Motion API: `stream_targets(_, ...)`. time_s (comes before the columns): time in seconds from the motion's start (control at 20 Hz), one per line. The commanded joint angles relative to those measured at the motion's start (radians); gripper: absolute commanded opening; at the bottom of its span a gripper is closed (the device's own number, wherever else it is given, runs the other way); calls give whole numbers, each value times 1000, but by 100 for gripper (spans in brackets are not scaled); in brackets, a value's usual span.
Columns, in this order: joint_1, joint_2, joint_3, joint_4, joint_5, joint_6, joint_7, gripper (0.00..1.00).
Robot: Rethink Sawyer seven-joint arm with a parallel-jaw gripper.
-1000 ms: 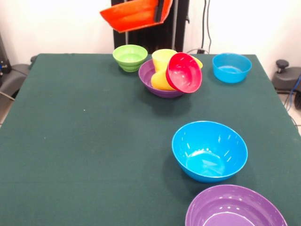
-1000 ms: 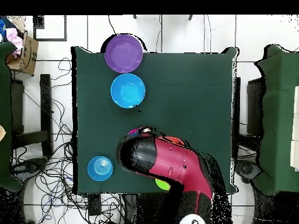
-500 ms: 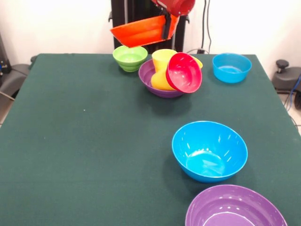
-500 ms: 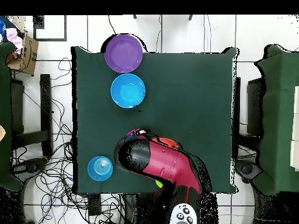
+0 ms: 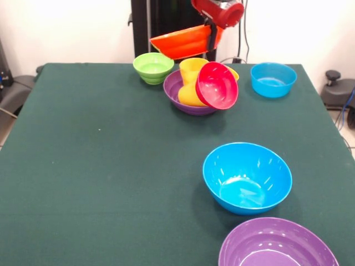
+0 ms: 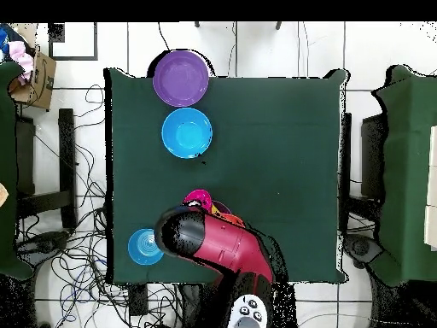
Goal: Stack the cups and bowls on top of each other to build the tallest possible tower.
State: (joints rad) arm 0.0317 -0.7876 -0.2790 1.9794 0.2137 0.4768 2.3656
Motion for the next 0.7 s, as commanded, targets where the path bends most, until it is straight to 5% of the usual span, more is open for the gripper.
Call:
stream_targets(0.05, 37, 38, 71, 59, 78, -42, 229, 0)
stream_targets(0.7, 56, 106, 86, 79, 143, -152, 216, 0)
